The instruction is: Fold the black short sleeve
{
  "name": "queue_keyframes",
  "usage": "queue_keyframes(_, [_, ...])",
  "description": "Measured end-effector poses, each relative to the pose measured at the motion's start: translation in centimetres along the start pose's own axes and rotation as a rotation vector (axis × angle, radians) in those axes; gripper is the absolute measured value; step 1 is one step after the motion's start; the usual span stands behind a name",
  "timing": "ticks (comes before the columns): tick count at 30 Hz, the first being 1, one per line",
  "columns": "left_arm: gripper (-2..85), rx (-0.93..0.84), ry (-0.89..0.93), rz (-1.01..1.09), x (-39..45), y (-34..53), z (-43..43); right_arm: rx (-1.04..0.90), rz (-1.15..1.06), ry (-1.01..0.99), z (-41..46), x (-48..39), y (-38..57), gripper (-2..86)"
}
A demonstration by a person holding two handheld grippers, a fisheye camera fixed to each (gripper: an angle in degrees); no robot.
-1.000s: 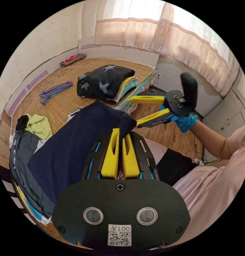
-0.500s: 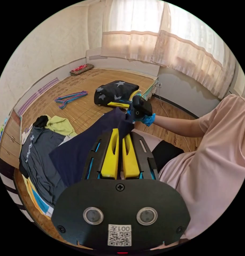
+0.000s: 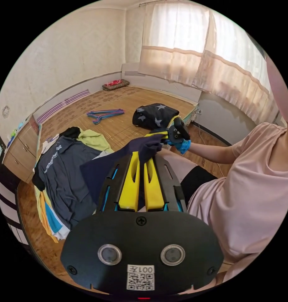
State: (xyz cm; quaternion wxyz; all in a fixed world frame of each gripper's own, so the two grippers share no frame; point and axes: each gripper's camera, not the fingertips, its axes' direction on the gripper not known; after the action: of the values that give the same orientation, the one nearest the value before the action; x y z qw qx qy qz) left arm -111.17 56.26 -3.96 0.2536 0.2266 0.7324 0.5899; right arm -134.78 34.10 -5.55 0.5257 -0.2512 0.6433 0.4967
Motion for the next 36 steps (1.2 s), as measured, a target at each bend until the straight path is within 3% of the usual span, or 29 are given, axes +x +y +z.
queue_keyframes(6, [-1.5, 0.078, -0.089, -0.049, -0.3, 0.1, -2.9, 0.061, 0.078, 0.126, -4.7, 1.8, -2.5, 4.1])
queue_keyframes(13, [-1.5, 0.286, -0.249, -0.004, -1.2, -1.6, -8.4, 0.229, 0.125, 0.263, -15.0, 4.0, -5.6, 4.0])
queue_keyframes(16, [-1.5, 0.360, -0.213, -0.006, -3.2, -4.0, -9.7, 0.240, 0.107, 0.306, -17.2, 5.9, -8.1, 4.0])
queue_keyframes(21, [-1.5, 0.384, -0.256, -0.014, -7.3, -9.7, -8.4, 0.185, 0.071, 0.401, -15.8, 10.7, -12.8, 4.0])
queue_keyframes(29, [-1.5, 0.289, -0.470, -0.085, -13.9, -19.1, -2.9, 0.185, 0.165, 0.526, -9.5, 18.4, -19.8, 3.9])
queue_keyframes(33, [-1.5, 0.334, -0.458, -0.081, -14.7, -19.0, -3.1, 0.235, 0.215, 0.497, -9.2, 18.7, -19.5, 4.0])
queue_keyframes(36, [-1.4, 0.312, -0.435, -0.035, -15.4, -17.1, -2.1, 0.181, 0.118, 0.456, -7.8, 17.4, -17.7, 4.0])
